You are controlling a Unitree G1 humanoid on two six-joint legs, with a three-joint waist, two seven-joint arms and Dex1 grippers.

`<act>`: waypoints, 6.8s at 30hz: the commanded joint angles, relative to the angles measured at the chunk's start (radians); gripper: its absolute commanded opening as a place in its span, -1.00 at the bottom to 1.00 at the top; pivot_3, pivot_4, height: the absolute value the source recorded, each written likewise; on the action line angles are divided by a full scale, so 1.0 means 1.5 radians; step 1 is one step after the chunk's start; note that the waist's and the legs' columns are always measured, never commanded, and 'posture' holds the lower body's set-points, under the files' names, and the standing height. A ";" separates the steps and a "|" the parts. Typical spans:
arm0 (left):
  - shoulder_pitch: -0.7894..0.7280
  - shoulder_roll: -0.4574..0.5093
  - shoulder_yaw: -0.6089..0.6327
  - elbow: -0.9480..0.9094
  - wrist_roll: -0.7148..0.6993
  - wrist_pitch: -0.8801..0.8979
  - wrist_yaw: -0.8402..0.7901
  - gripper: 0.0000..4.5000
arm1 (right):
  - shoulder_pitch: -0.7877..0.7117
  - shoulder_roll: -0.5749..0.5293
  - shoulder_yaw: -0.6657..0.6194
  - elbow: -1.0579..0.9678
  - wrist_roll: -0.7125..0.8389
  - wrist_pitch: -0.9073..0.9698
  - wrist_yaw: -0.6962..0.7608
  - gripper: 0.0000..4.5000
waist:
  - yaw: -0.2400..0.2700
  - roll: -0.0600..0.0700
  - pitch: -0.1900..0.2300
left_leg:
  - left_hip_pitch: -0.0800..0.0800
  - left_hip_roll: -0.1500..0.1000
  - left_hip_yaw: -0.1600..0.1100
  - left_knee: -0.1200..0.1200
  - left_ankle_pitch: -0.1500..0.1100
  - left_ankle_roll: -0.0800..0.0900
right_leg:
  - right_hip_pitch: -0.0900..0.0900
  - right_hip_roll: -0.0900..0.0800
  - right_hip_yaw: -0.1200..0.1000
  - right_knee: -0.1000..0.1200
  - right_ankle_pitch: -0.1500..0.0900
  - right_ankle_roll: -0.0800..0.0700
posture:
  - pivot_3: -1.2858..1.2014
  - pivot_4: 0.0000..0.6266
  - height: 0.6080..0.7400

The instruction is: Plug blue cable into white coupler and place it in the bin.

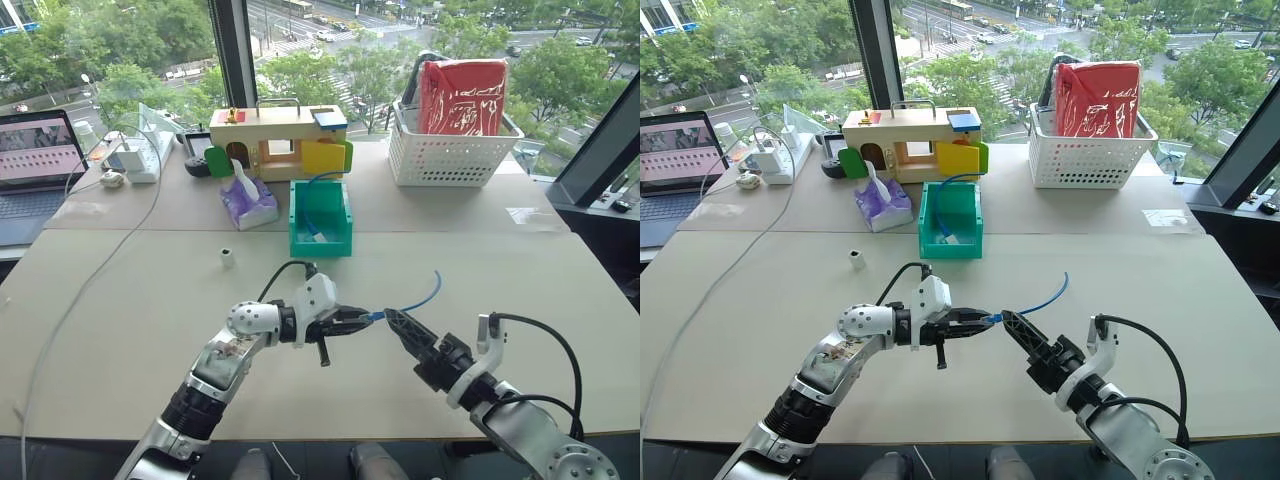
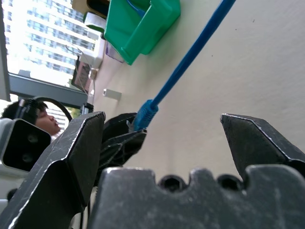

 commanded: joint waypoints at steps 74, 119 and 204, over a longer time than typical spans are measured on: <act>-0.019 0.057 0.063 -0.004 -0.080 0.031 -0.016 -0.06 | 0.072 -0.231 0.290 -0.061 0.029 -0.490 0.008 -1.00 | -0.001 0.000 0.000 | 0.000 0.000 0.000 0.000 0.000 0.000 | 0.000 0.000 0.000 -0.001 0.000 0.000 | 0.03 -0.52 0.87; -0.162 0.075 0.302 0.638 0.034 -0.270 0.166 0.97 | -0.001 -0.262 0.332 0.017 -0.111 -0.433 0.083 -1.00 | 0.035 -0.001 -0.002 | 0.001 0.000 0.000 0.001 0.000 0.000 | 0.002 0.000 -0.001 0.000 0.000 -0.001 | 0.03 -0.52 0.87; -0.105 -0.033 -0.090 0.066 0.133 0.162 -0.002 -0.72 | -0.028 -0.284 0.331 0.051 -0.149 -0.374 0.036 -1.00 | 0.018 0.000 -0.002 | 0.000 0.000 -0.001 0.001 0.000 0.000 | 0.002 0.000 0.000 0.000 0.000 -0.001 | 0.03 -0.52 0.87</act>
